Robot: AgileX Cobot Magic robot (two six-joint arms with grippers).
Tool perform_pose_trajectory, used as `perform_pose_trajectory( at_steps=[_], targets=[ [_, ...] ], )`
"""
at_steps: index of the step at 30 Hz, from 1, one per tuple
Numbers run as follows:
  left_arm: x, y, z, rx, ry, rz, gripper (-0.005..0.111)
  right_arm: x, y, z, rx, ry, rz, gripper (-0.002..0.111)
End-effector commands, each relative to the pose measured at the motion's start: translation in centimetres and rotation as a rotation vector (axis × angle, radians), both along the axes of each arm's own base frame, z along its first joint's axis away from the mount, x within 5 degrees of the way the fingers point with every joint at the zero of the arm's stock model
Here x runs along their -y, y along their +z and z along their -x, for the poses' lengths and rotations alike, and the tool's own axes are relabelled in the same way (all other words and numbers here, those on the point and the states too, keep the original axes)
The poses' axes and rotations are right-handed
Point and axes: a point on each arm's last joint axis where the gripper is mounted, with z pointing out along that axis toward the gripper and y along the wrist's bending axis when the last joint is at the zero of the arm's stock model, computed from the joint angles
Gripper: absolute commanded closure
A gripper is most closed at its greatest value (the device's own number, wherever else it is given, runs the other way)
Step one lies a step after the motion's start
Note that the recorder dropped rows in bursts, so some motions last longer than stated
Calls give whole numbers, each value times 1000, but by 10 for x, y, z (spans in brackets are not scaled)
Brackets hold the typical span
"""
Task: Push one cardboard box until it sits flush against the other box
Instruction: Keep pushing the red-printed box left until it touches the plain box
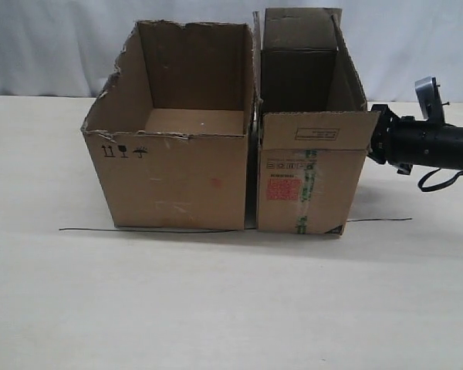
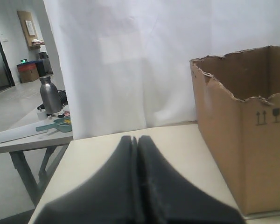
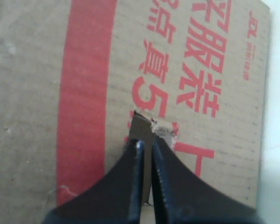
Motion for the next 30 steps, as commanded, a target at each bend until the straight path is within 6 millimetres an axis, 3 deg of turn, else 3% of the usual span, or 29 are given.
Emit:
perform_pose_trajectory(
  at_steps=[1,15,19,24,30],
  targets=[
    [0,0,0,6,1,3,107,-1,2,-1,17,4,-14,103],
    [0,0,0,6,1,1,107,-1,3,-1,18,2,-21,103],
    [0,0,0,6,1,1,107,9,1,1,-9,17,6,103],
    [0,0,0,6,1,1,107,16,2,10,-35,100,-20,103],
    [0,0,0,6,1,1,107,9,6,13,-29,152,-63,103]
  ],
)
